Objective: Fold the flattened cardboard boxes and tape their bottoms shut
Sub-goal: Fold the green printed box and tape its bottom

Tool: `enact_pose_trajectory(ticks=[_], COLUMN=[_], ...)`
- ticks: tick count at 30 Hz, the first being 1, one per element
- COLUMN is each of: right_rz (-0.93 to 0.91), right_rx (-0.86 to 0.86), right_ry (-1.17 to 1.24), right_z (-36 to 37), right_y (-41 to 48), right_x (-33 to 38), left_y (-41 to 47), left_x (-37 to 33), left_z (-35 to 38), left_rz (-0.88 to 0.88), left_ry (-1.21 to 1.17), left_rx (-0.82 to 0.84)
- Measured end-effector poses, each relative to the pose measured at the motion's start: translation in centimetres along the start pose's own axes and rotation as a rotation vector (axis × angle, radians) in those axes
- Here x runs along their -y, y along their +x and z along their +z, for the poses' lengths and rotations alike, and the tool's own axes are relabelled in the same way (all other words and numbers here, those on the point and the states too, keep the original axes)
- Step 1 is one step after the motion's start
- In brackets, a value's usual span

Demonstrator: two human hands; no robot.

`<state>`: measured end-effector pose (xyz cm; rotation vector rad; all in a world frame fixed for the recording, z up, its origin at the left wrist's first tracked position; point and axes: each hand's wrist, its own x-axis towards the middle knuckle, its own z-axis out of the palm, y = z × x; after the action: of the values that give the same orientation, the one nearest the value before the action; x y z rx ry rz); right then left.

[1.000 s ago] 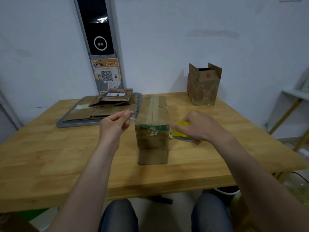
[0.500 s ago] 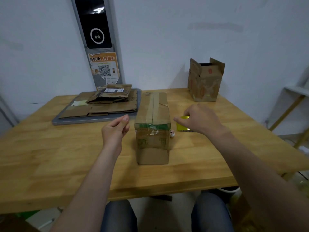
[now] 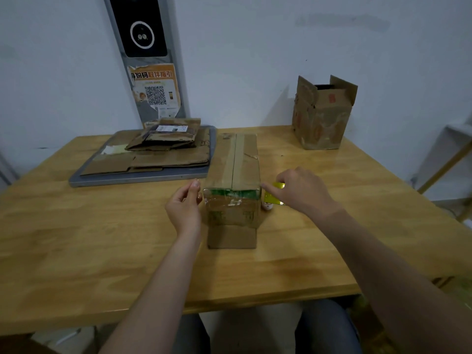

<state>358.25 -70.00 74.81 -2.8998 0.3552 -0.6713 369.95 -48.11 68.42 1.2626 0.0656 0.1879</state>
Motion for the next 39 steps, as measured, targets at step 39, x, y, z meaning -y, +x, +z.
enact_pose_trajectory(ticks=[39], right_rz=[-0.064], right_rx=[0.036], right_ry=[0.033], right_z=[1.0], right_y=[1.2], right_x=[1.4], left_y=[1.4], left_x=[-3.4], left_z=[2.9], left_rz=[-0.066], left_ry=[0.453], left_rx=[0.213])
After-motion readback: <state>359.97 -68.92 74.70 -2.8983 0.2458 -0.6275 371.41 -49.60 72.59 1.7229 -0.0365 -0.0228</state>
